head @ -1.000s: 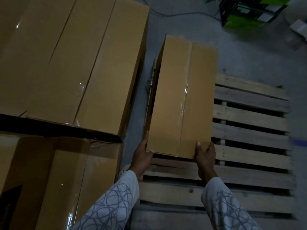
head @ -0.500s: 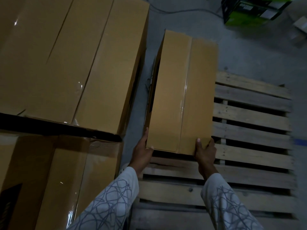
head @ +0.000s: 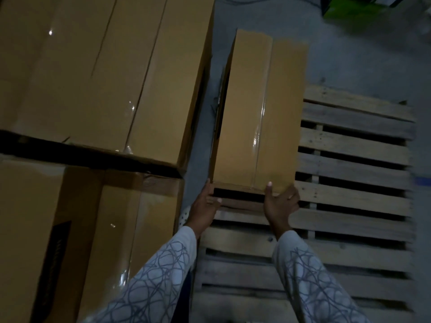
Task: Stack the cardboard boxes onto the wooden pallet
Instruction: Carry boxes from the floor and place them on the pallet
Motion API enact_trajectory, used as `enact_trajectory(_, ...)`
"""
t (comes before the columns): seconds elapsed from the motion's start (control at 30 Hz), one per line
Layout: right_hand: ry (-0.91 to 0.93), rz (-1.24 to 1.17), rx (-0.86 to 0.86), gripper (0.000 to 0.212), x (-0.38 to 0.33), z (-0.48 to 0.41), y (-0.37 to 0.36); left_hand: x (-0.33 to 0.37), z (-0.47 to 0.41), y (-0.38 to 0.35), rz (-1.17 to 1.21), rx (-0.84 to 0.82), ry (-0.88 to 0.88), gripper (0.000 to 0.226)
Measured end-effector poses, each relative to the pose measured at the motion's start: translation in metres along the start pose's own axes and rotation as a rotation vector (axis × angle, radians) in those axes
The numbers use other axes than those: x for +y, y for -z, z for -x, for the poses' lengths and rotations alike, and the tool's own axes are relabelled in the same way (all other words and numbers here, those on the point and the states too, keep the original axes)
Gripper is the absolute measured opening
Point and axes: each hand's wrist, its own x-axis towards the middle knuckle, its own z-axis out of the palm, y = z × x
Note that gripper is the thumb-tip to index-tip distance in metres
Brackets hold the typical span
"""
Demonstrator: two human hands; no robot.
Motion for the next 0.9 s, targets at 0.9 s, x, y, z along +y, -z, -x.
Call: enact_trajectory(0.9, 0.524, 0.096, -0.561, 0.041, 0.12, 0.372, 0.13, -0.08, 0.41, 0.026, 0.217, 0.23, -0.061, 0.033)
